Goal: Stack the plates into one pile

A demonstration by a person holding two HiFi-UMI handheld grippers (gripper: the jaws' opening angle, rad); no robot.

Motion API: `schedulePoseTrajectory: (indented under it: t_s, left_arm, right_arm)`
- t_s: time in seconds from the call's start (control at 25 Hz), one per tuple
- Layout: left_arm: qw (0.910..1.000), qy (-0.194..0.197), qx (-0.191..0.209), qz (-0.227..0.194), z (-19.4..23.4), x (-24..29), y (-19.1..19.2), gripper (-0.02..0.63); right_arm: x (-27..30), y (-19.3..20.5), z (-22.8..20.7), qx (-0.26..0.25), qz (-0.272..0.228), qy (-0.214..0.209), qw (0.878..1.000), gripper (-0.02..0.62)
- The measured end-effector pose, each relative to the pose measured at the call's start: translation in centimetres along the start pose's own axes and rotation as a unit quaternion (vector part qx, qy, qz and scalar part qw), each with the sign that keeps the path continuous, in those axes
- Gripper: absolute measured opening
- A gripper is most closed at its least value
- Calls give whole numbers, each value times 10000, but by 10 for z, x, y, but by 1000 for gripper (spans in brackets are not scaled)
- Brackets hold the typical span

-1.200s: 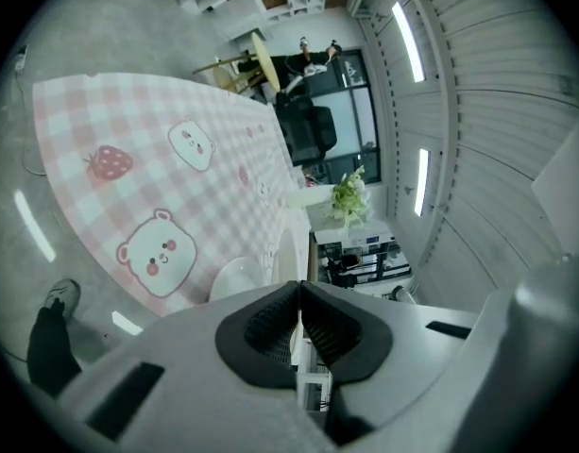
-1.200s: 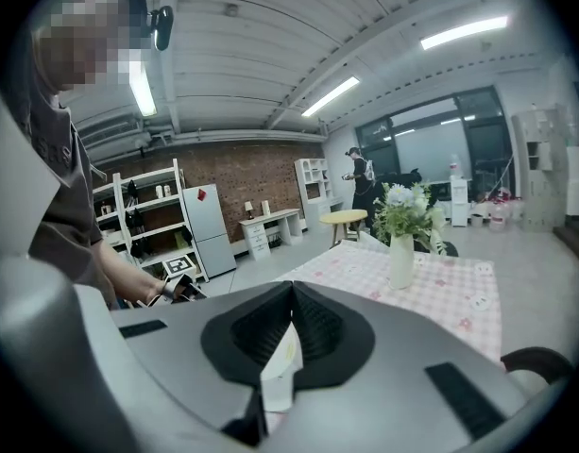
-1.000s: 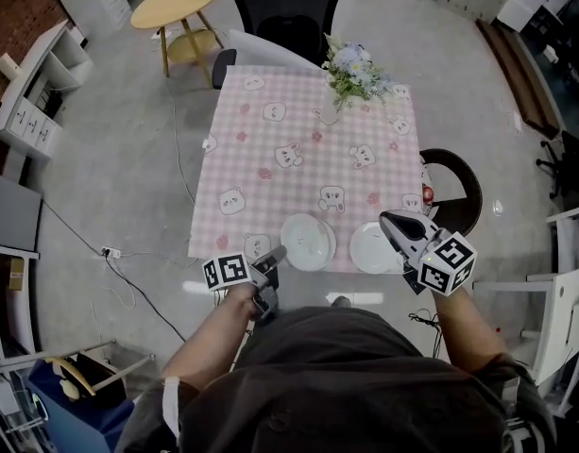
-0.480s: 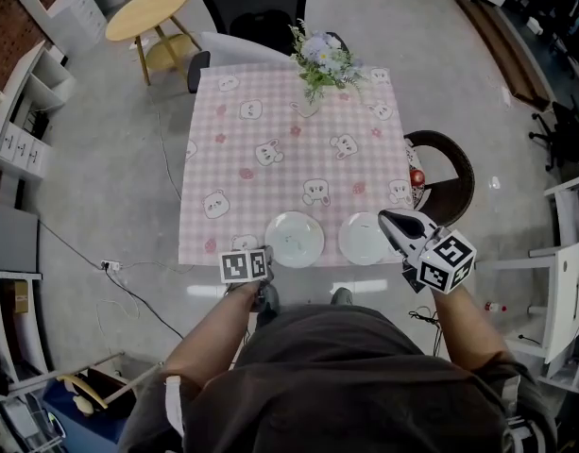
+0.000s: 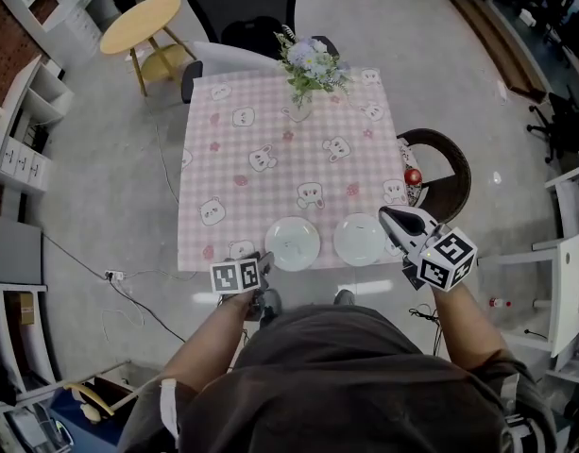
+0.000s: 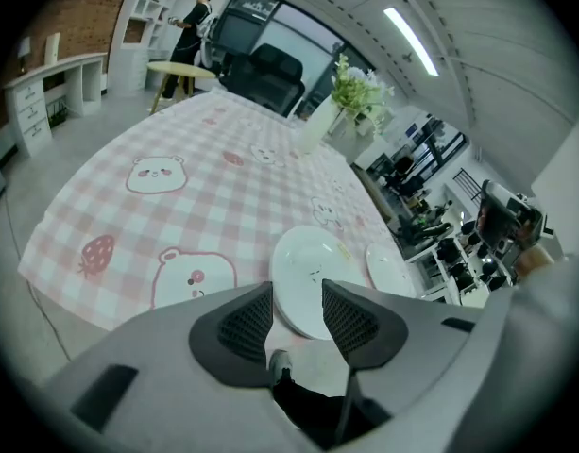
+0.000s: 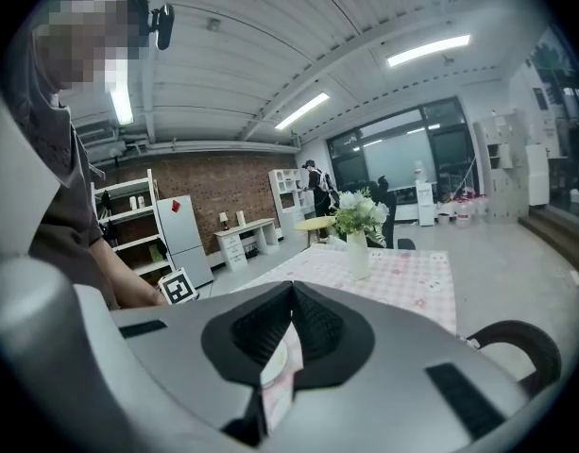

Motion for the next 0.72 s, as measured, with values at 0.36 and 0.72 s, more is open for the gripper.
schedulePoseTrajectory:
  t_s: [0.36, 0.72]
  left_arm:
    - [9921, 1100, 310, -510, -67, 2, -8, 133]
    - [9841, 1679, -499, -277, -154, 46, 7, 267]
  right_arm:
    - [-19, -10, -27, -111, -217, 29, 9997, -5]
    - [-59, -15, -57, -263, -224, -264, 9991, -5]
Point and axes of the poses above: the fingertips, and each gripper's own axes: x forward along the fingers, z to its left, y out of its underside, the point moved 7 cm from there along -x, backward along the fingers, and after that the axes turned 3 degrees about -z, right-handed, at the moved point
